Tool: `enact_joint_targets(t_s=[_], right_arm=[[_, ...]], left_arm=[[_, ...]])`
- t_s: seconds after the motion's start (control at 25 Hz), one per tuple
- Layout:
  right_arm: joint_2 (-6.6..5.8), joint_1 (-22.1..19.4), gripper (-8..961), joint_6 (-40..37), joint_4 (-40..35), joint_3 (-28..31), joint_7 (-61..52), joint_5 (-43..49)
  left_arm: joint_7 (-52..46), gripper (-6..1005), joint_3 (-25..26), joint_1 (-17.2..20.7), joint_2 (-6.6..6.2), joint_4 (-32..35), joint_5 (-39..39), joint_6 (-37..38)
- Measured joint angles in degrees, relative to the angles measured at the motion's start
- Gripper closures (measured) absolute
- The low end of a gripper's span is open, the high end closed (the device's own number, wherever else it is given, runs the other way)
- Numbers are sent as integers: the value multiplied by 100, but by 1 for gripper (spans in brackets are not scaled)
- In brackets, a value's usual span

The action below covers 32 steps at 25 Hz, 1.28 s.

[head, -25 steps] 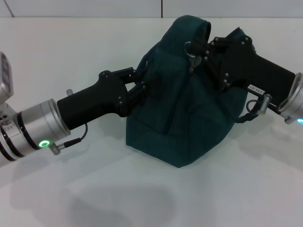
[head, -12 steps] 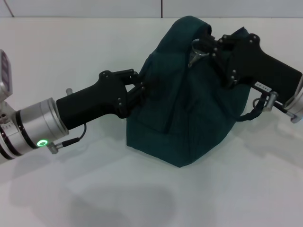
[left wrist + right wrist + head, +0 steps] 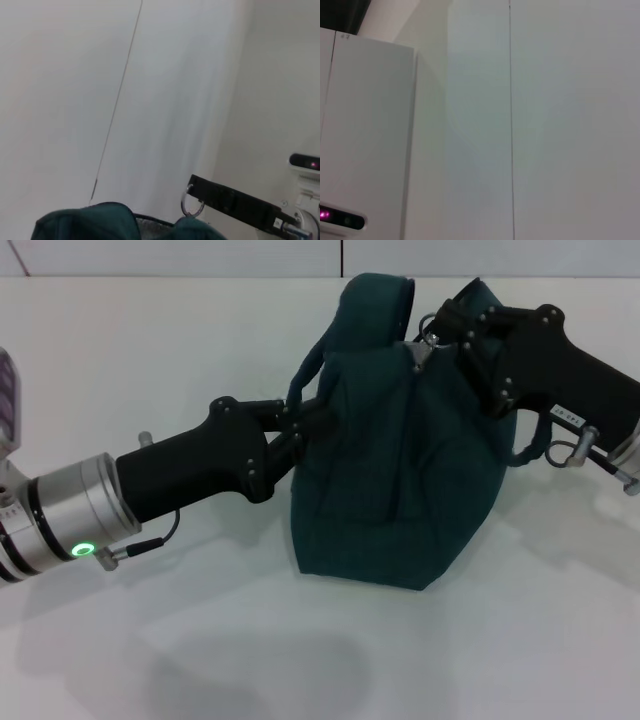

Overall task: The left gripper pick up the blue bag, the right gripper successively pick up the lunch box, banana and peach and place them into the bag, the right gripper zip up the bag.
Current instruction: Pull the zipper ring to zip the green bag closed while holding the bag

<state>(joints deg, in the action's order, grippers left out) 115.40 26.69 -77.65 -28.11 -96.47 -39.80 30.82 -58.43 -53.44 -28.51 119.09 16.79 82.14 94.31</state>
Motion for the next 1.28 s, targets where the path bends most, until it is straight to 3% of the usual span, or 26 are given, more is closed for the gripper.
enact_joint_targets(t_s=[0.28,0.68,0.96,1.16,1.28], right_arm=[[0,11,942,-60,0,30,-11,-17],[-30,295,941,-362,-85,-19,-344,369],[-320,852,942,-304,-118,5,-1151,819],[-565,980,942,-250,-290,40,-1749,891],[-651,1026,941,-183,-424,244,-2189,1218]], left_arm=[[23,959,0,-47,4,0,175,-8],[-205,874,56,-32,25,-2,119,-30],[-227,814,70,119,19,-7,17,-107],[-201,591,60,144,33,-50,46,-175],[-201,481,49,144,35,-57,59,-177]])
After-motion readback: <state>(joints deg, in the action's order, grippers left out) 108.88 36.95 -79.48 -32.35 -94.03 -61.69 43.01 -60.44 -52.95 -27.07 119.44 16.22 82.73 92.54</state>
